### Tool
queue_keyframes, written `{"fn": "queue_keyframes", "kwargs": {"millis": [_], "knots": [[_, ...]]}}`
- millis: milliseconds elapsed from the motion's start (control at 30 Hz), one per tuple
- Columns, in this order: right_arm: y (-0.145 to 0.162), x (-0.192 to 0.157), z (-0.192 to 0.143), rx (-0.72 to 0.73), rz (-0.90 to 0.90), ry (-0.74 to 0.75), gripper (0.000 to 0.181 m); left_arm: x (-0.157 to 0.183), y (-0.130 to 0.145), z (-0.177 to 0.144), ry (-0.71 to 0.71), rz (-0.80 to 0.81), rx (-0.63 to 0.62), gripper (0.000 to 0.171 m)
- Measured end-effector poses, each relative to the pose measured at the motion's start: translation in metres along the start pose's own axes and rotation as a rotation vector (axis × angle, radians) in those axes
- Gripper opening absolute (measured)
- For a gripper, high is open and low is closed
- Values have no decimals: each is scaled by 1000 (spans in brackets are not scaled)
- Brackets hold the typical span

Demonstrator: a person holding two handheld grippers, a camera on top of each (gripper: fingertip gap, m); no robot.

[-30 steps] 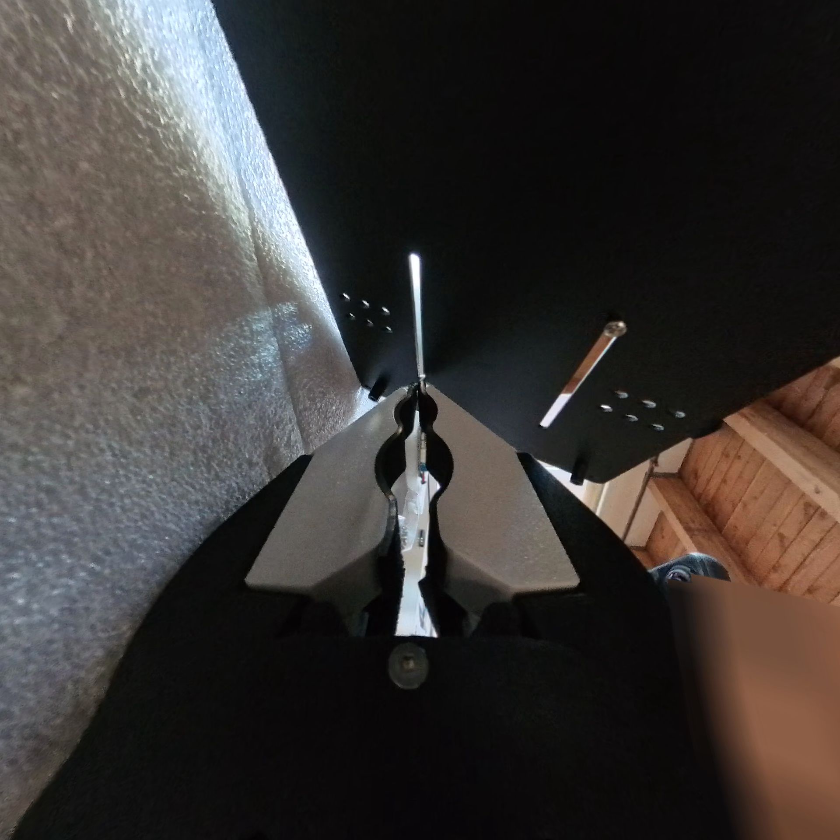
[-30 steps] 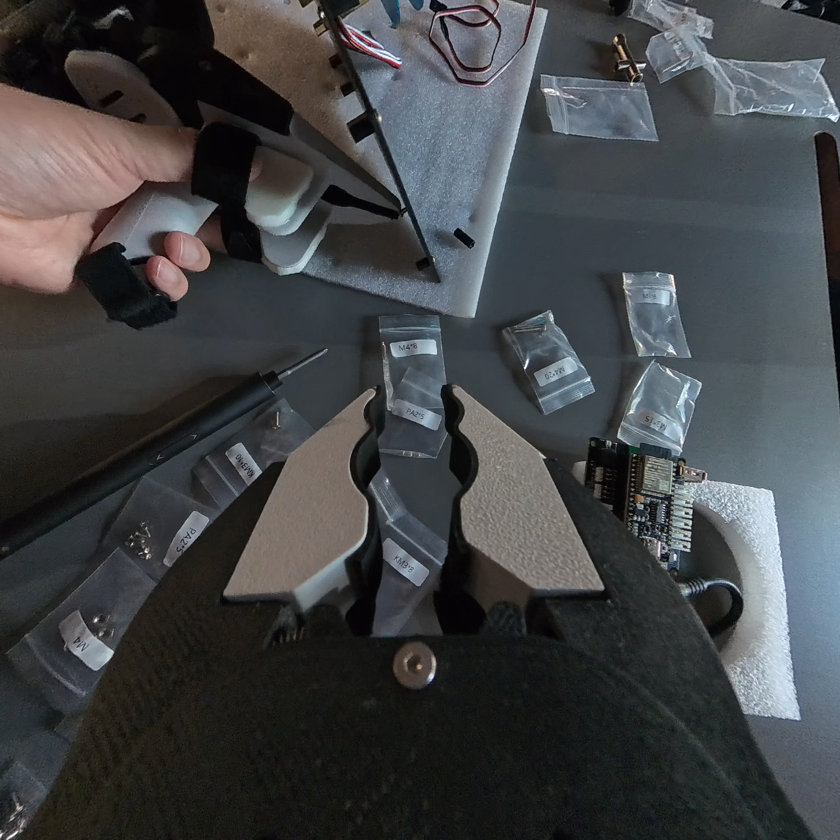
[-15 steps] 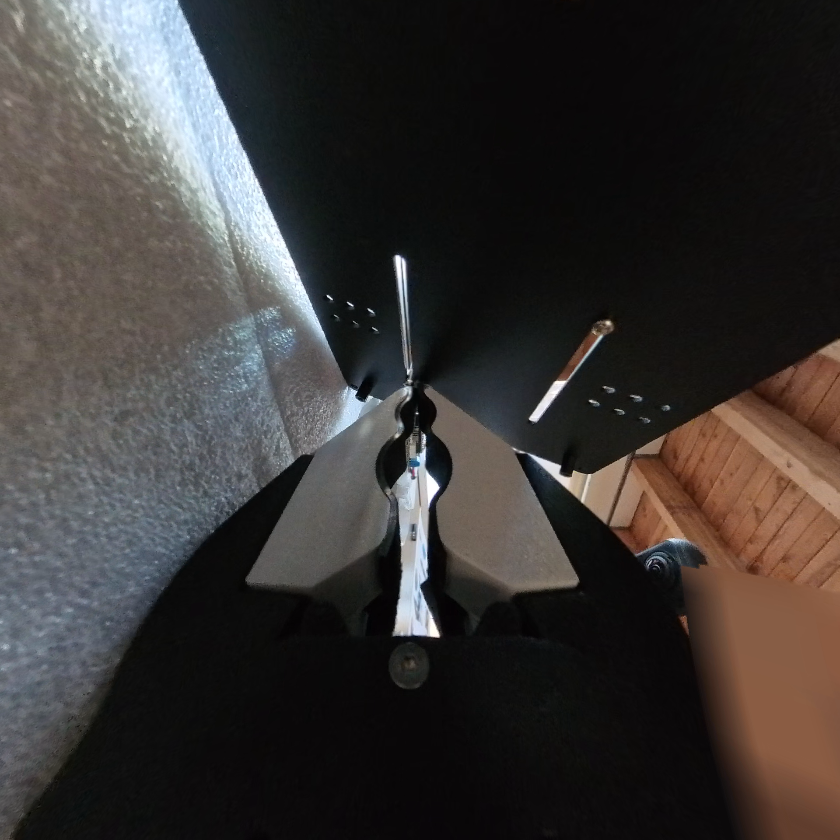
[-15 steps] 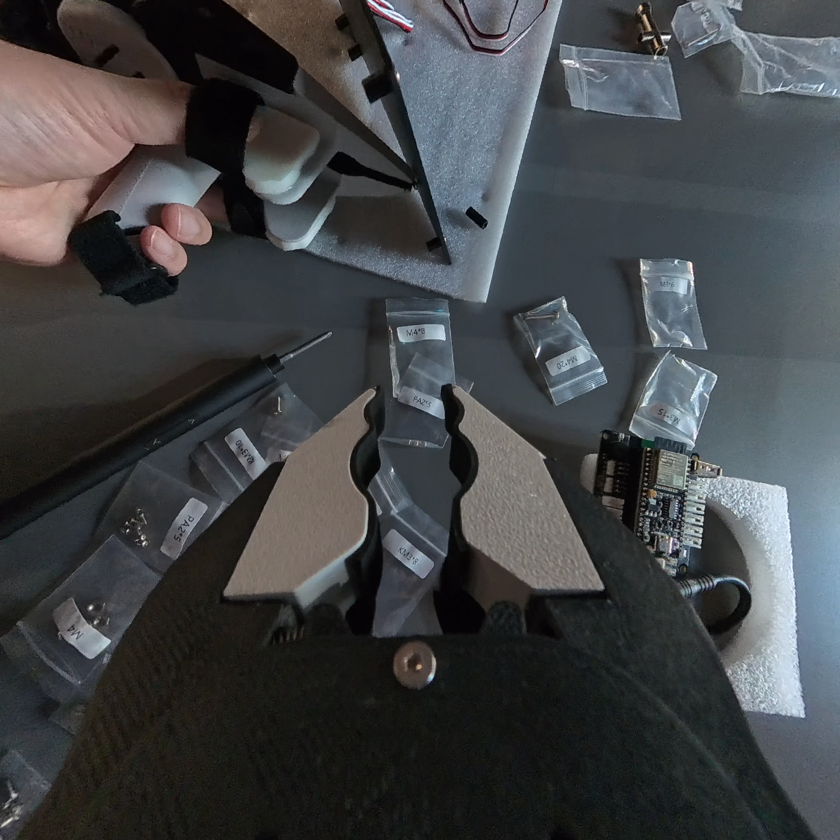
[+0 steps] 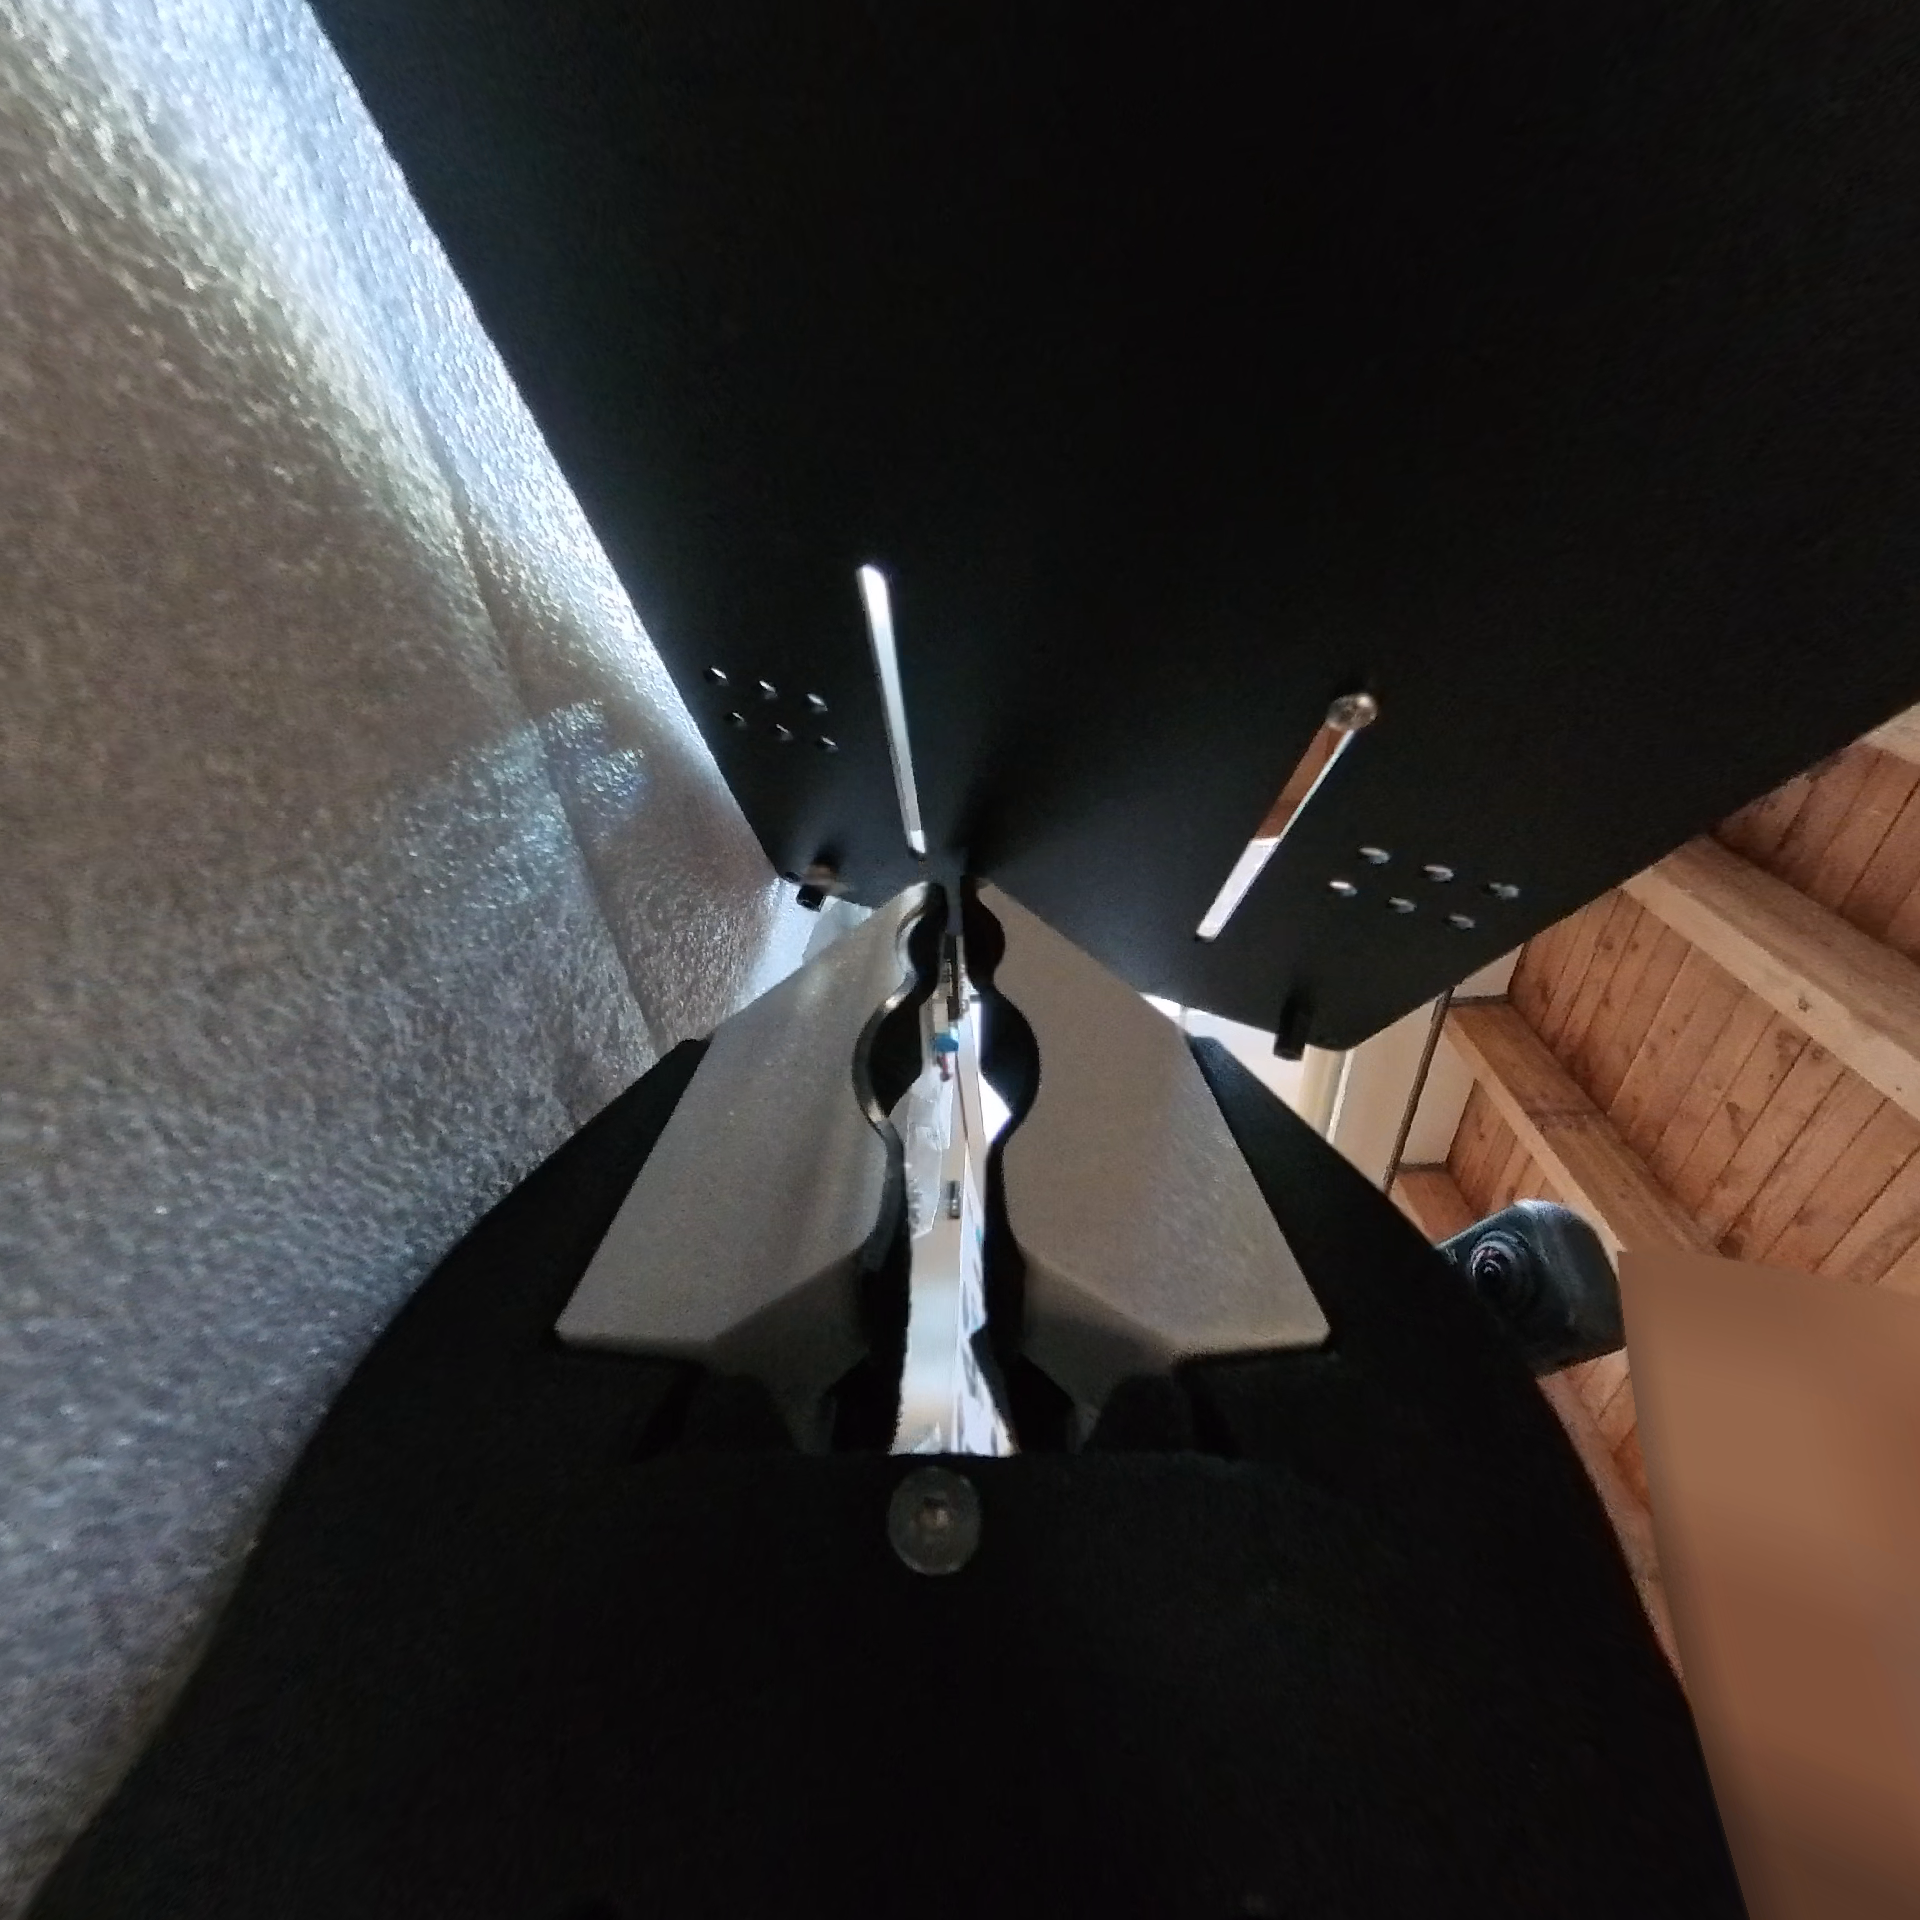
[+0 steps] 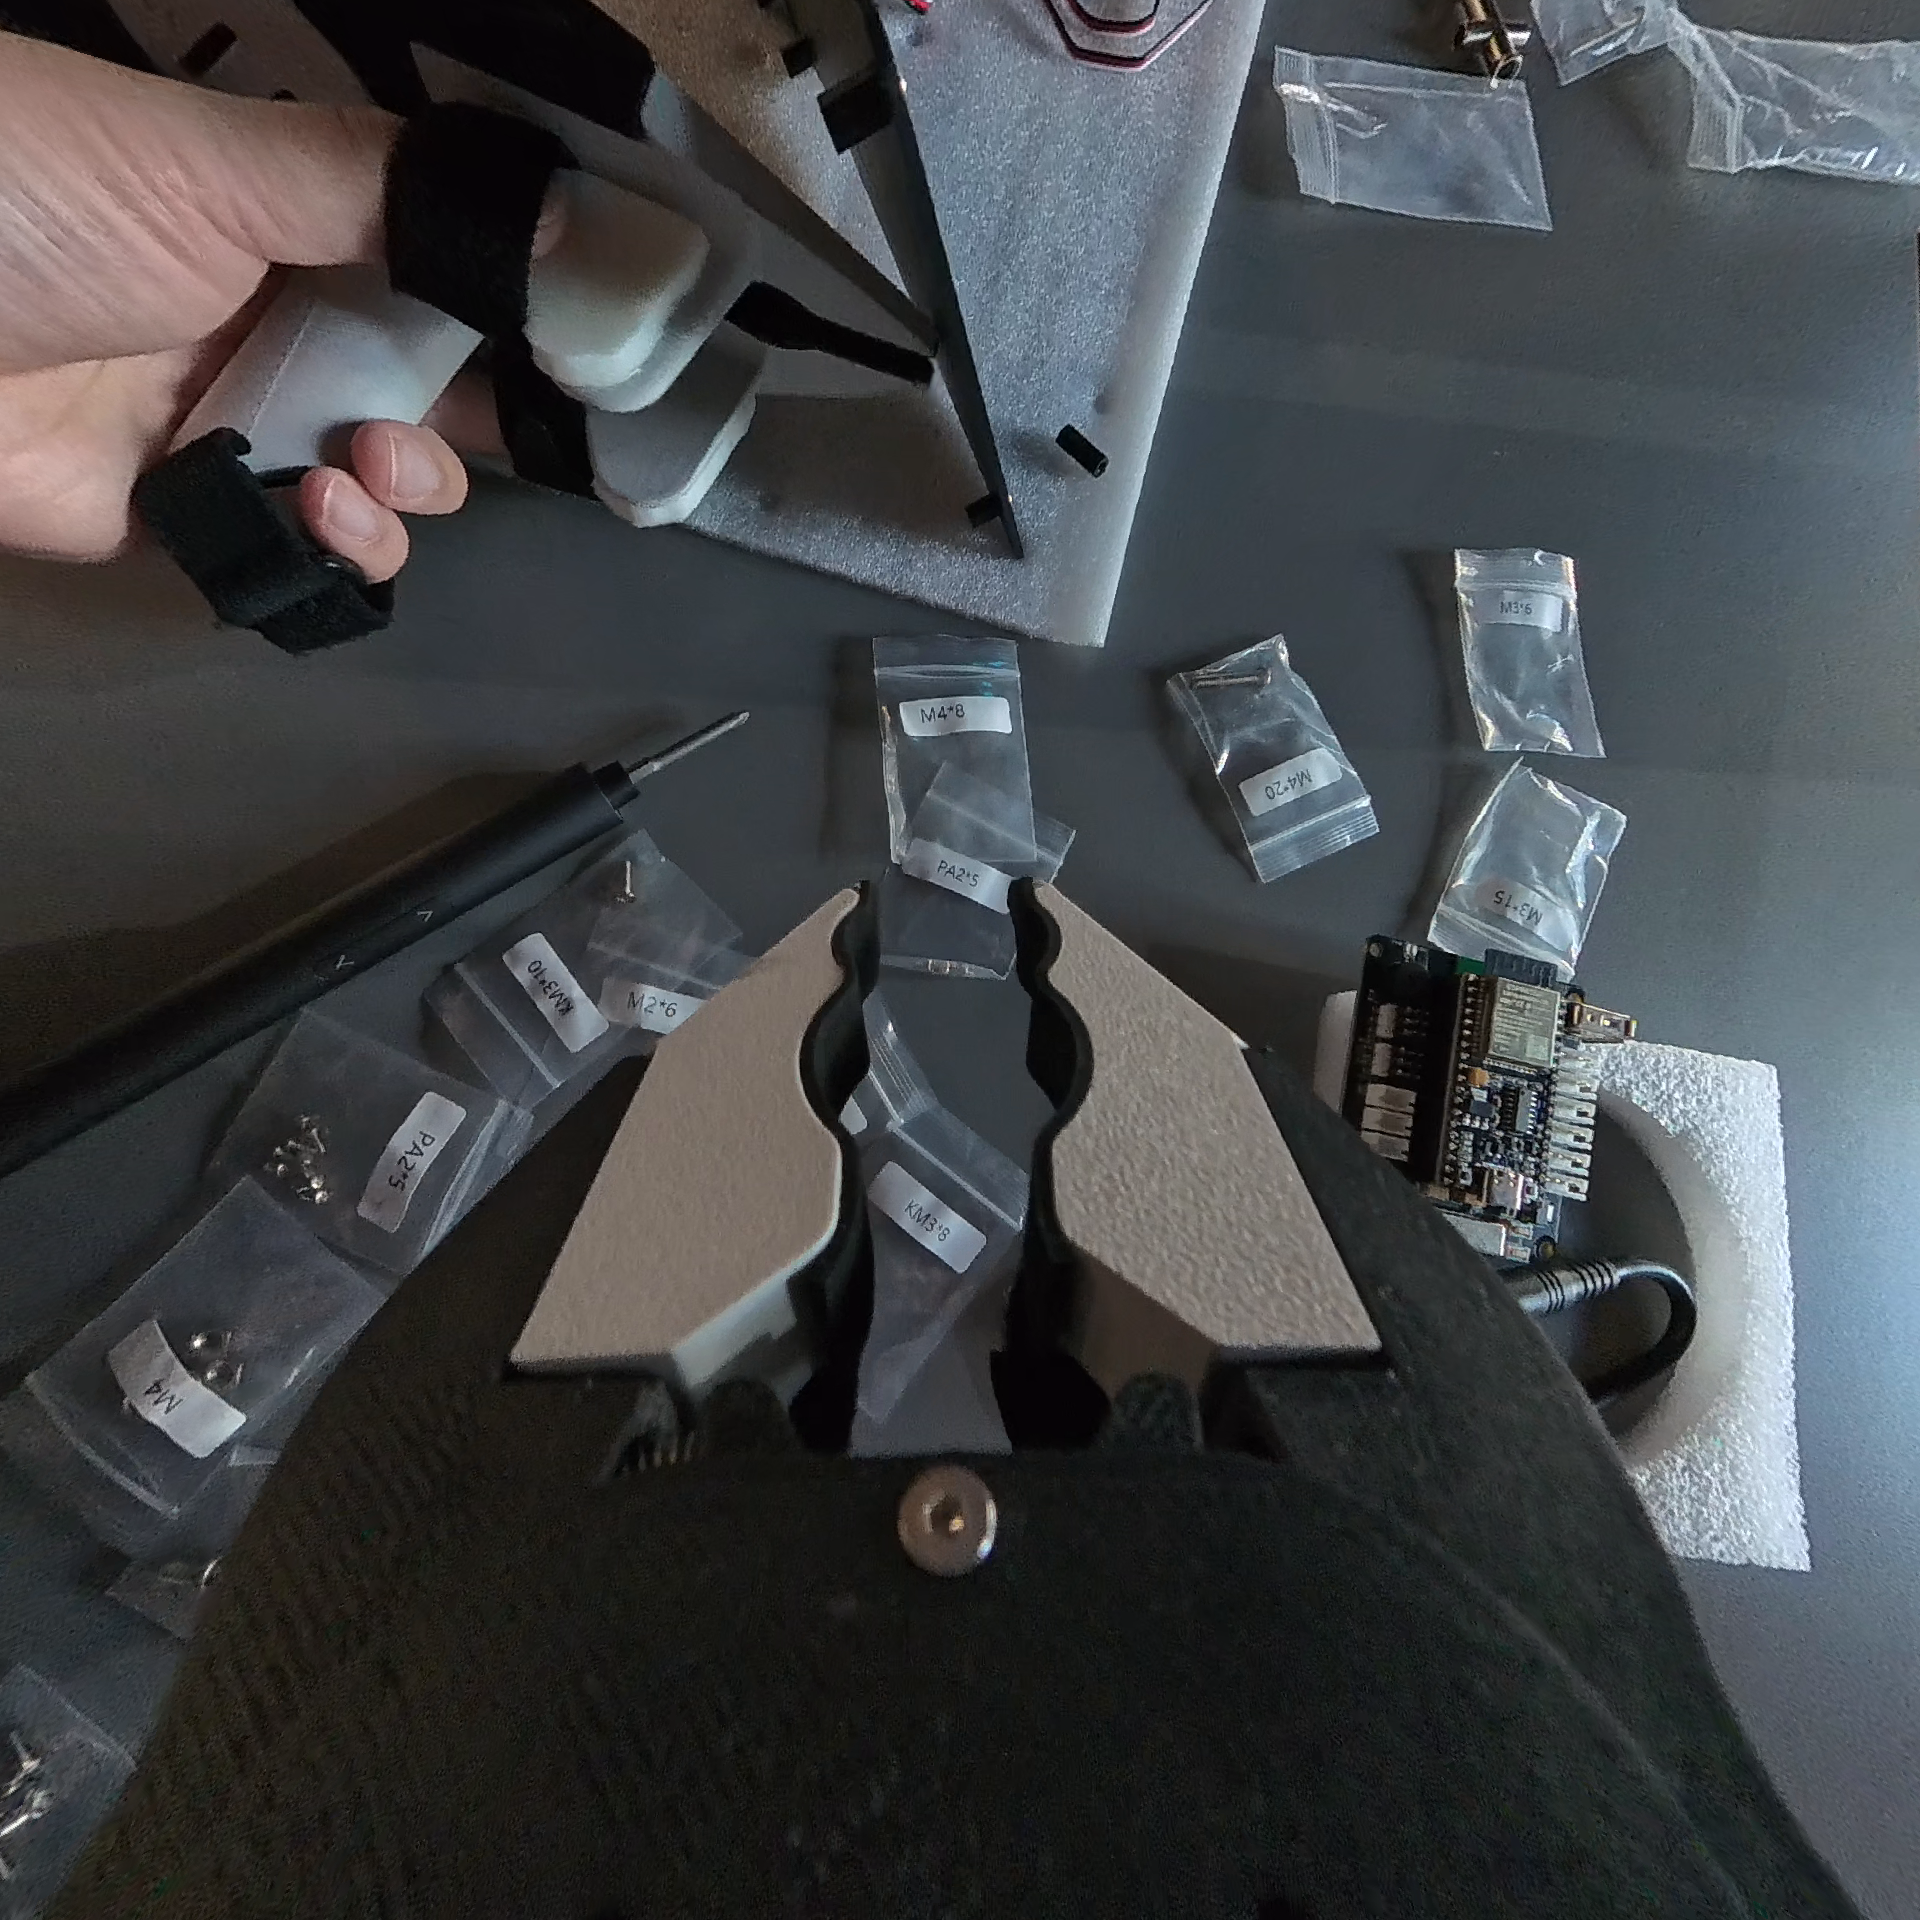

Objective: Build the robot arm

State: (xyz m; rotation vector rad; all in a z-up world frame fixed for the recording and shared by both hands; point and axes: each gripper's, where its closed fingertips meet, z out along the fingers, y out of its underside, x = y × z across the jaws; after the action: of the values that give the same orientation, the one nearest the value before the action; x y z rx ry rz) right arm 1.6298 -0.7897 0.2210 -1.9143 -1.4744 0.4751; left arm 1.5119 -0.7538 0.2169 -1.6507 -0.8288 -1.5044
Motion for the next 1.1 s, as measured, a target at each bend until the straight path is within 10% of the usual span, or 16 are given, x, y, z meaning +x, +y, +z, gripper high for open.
{"fn": "queue_keyframes", "kwargs": {"millis": [400, 733, 1100], "knots": [[3, 2, -4, -9, -4, 7, 25, 9, 27, -7, 14, 74, -190, 9], [-33, -24, 17, 147, 72, -19, 24, 30, 19, -60, -146, 980, -196, 3], [8, -111, 16, -32, 507, 19, 24, 47, 17, -87, -61, 1341, -136, 20]]}}
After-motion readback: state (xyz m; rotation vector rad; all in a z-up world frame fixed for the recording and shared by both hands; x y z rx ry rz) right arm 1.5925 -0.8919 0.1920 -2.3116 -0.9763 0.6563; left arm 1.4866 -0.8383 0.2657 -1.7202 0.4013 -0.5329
